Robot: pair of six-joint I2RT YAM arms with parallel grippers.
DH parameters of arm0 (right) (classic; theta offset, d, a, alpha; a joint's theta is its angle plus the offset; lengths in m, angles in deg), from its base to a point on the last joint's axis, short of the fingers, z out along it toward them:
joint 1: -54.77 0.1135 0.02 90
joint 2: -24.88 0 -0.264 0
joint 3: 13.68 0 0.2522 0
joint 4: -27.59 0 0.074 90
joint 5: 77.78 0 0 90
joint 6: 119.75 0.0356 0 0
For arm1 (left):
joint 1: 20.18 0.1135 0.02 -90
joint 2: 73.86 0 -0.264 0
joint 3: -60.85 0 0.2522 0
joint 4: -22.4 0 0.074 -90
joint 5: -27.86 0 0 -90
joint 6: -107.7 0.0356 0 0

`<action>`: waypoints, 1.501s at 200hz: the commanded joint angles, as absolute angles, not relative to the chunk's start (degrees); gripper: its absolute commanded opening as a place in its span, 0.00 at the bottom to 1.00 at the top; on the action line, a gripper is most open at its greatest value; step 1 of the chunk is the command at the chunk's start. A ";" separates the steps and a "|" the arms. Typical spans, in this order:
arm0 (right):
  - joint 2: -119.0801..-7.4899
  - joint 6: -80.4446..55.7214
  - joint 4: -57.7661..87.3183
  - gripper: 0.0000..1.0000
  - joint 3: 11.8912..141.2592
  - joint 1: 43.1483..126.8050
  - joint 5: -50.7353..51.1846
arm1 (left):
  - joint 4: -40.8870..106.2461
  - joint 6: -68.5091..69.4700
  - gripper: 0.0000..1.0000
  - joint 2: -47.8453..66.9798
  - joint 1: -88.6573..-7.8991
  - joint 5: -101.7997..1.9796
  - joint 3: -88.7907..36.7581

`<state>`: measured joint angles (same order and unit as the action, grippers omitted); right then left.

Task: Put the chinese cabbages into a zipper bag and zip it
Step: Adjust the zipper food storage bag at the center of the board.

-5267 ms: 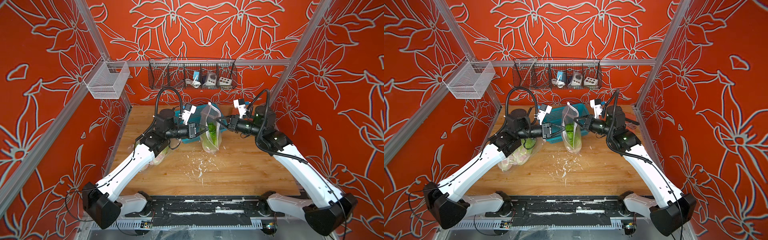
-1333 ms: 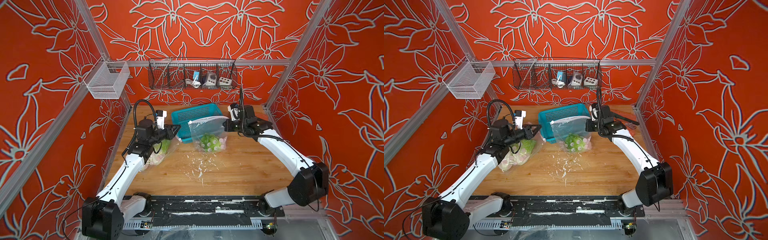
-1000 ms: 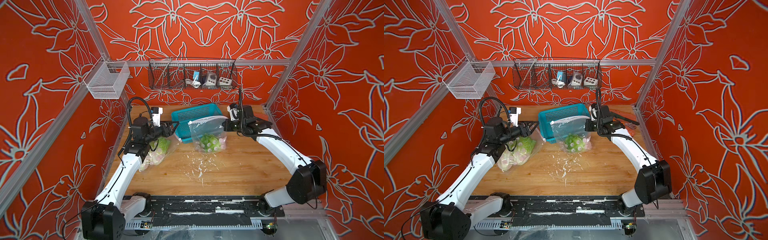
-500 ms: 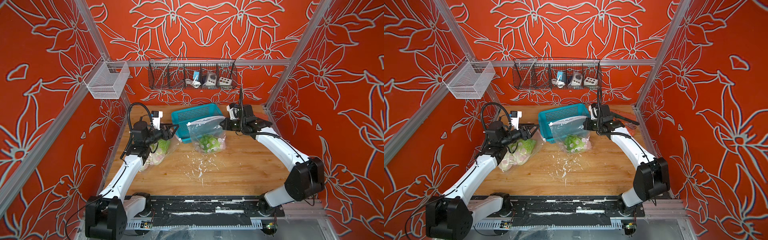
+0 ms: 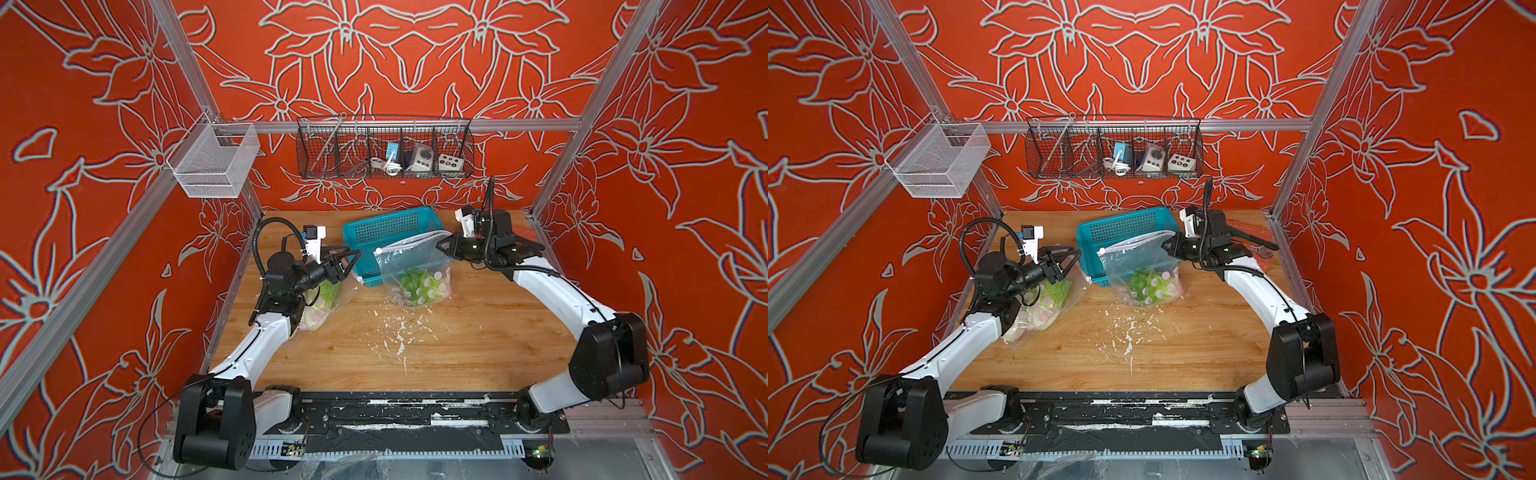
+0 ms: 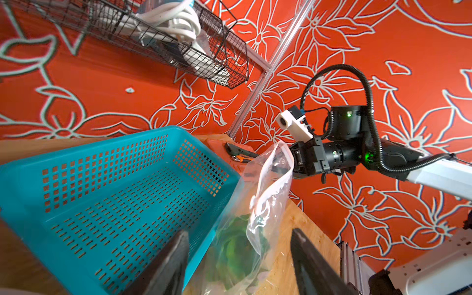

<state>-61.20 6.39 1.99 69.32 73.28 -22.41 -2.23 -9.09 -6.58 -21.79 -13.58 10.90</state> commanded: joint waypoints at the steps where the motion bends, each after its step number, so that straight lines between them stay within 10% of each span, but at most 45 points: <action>1: -58.84 8.00 5.17 0.00 68.59 72.88 -23.86 | -5.87 -9.23 0.64 -4.68 -21.97 -9.67 10.52; 129: -58.22 7.66 5.07 0.00 68.10 72.44 -25.48 | -13.87 -7.95 0.57 7.78 -31.78 -13.29 9.38; 261: -55.46 6.71 0.75 0.00 68.29 71.19 -25.38 | -10.14 -7.16 0.07 5.80 -31.78 -8.43 5.75; 300: -48.23 -3.90 -14.28 0.41 71.37 71.08 -16.83 | 1.46 -2.87 0.00 4.07 -32.20 -6.58 0.36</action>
<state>-53.82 4.47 -4.24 67.96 71.27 -23.13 -6.43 -7.25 6.36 -31.84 -9.08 4.37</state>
